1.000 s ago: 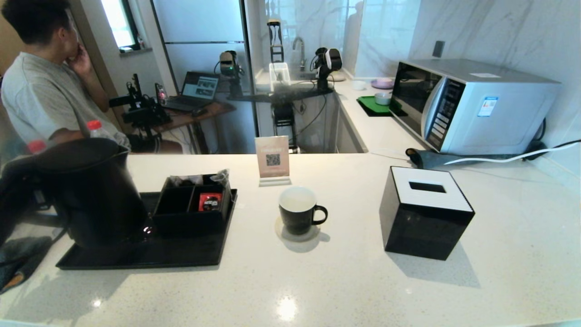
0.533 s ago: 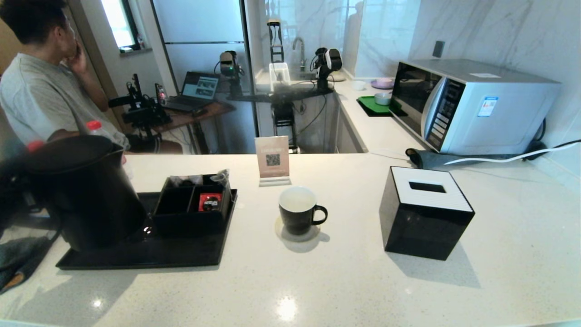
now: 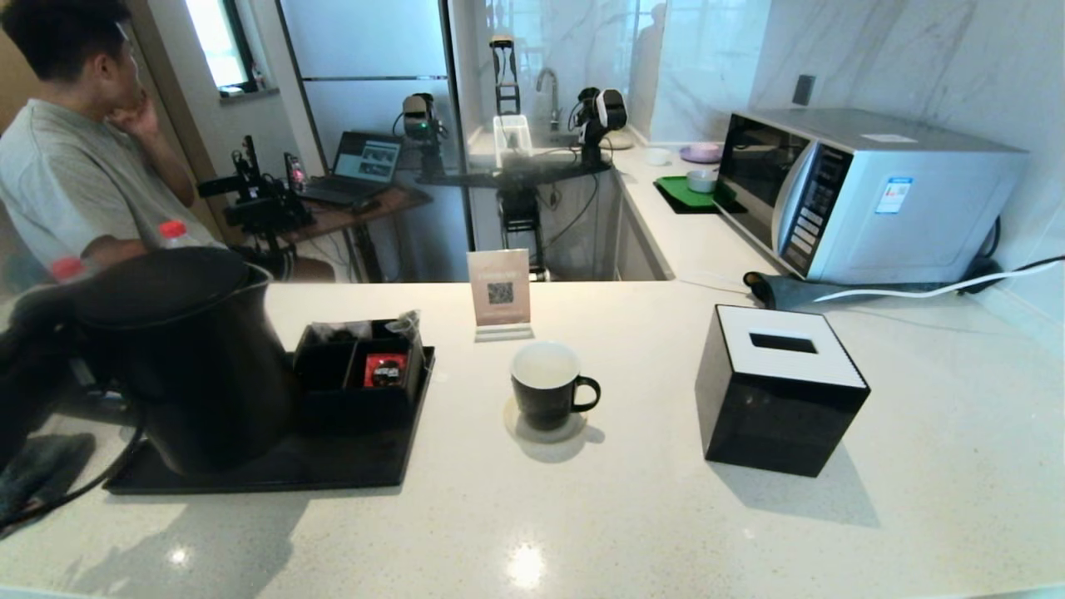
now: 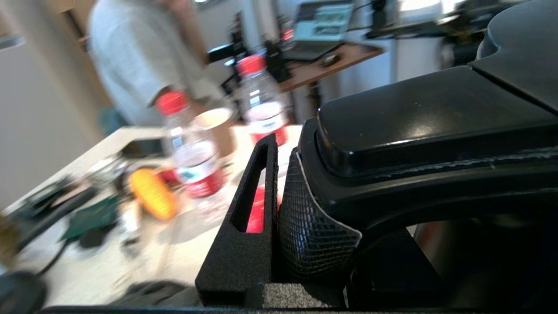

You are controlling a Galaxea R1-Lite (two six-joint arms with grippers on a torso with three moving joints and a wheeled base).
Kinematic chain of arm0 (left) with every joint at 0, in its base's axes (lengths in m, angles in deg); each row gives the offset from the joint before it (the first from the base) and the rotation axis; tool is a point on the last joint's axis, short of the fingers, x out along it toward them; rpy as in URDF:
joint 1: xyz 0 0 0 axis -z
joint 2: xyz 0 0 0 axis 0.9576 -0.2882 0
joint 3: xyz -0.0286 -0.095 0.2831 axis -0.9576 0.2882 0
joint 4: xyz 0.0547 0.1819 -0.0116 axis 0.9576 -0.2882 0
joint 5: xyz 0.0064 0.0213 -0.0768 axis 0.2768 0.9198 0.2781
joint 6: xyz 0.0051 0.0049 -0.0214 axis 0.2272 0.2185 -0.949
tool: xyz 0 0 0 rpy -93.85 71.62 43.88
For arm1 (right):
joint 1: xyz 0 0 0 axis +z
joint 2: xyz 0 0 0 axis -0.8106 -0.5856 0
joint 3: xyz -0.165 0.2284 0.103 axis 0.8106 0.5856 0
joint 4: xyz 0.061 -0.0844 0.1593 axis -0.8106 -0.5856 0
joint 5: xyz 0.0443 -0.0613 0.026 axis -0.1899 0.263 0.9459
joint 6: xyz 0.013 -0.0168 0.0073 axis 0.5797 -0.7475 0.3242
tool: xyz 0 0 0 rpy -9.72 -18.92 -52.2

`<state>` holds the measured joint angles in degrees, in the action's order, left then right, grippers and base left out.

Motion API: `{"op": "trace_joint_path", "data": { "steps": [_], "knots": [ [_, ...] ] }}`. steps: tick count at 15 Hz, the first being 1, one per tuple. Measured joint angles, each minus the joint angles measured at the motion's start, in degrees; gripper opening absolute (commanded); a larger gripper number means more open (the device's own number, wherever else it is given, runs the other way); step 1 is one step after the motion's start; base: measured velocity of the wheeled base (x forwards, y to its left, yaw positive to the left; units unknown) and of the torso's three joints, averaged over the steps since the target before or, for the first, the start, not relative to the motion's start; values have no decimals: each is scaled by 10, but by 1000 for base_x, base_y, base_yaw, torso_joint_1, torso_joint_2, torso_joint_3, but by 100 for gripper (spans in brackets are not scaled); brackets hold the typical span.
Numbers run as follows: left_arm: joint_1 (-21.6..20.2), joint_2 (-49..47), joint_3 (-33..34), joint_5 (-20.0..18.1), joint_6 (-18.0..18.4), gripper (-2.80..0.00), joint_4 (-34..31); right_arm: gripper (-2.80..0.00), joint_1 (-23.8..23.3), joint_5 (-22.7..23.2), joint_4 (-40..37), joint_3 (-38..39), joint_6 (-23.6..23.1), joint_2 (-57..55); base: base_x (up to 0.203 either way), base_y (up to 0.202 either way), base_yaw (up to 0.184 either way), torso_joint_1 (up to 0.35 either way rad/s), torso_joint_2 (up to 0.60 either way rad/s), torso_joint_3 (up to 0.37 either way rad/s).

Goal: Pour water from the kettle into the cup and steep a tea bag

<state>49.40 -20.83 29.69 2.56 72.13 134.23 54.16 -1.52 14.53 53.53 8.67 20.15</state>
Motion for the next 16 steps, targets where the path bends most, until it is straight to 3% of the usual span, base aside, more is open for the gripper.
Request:
{"op": "trace_joint_path", "data": {
  "steps": [7, 14, 16],
  "knots": [
    [106, 47, 46, 1, 4, -280, 0, -280, 0, 0, 0, 0, 0, 0, 0, 0, 0, 0, 0, 0],
    [219, 58, 51, 13, 20, -280, 0, -280, 0, 0, 0, 0, 0, 0, 0, 0, 0, 0, 0, 0],
    [254, 58, 49, 36, 29, -280, -1, -280, 0, 0, 0, 0, 0, 0, 0, 0, 0, 0, 0, 0]
  ]
}}
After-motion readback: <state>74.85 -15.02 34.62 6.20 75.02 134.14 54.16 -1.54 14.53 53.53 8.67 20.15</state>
